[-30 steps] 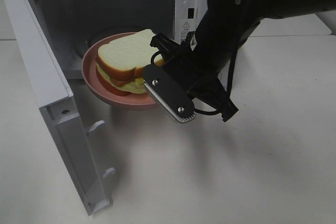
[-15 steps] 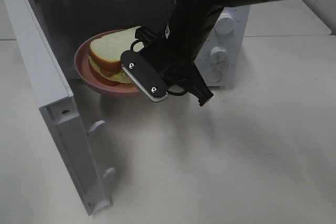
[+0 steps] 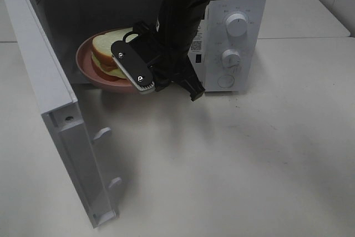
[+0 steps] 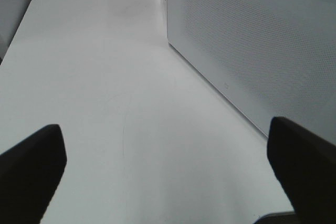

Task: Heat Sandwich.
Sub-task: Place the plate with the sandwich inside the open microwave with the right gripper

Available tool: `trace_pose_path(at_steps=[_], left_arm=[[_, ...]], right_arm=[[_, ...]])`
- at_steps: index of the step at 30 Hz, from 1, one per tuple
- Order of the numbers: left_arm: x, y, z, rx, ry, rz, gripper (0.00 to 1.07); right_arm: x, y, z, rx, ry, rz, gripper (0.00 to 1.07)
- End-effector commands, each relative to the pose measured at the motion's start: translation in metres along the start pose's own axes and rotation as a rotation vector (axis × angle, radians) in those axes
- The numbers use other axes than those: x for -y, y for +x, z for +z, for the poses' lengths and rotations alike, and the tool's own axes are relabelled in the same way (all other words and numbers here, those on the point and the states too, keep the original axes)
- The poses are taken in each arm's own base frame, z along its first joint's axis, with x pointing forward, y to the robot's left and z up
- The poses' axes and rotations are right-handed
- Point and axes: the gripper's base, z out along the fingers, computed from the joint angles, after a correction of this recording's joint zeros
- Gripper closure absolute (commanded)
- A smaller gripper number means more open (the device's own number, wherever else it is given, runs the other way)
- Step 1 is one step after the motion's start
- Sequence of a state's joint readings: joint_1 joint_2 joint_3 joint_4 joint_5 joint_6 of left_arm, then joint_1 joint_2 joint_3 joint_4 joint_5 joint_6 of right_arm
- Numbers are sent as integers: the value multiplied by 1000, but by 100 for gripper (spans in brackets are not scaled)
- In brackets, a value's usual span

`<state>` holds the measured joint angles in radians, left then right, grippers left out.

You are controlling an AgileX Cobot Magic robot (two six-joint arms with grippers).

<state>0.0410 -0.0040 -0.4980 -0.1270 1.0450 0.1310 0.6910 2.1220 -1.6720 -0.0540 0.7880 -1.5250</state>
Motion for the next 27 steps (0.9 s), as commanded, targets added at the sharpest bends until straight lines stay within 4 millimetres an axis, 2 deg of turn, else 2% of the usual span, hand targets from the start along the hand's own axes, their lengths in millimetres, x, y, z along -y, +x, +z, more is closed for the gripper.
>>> trace_pose_path(at_steps=[1,18,27], left_arm=[[1,1,-3,41,3,-8,5],[1,1,-3,41,3,-8,5],[1,1,-3,41,3,-8,5]], right_arm=[[8,2,-3,-10,22,17,107],[45,3,12,-30,35,132,106],[60,4,30,-38,55,176,106]])
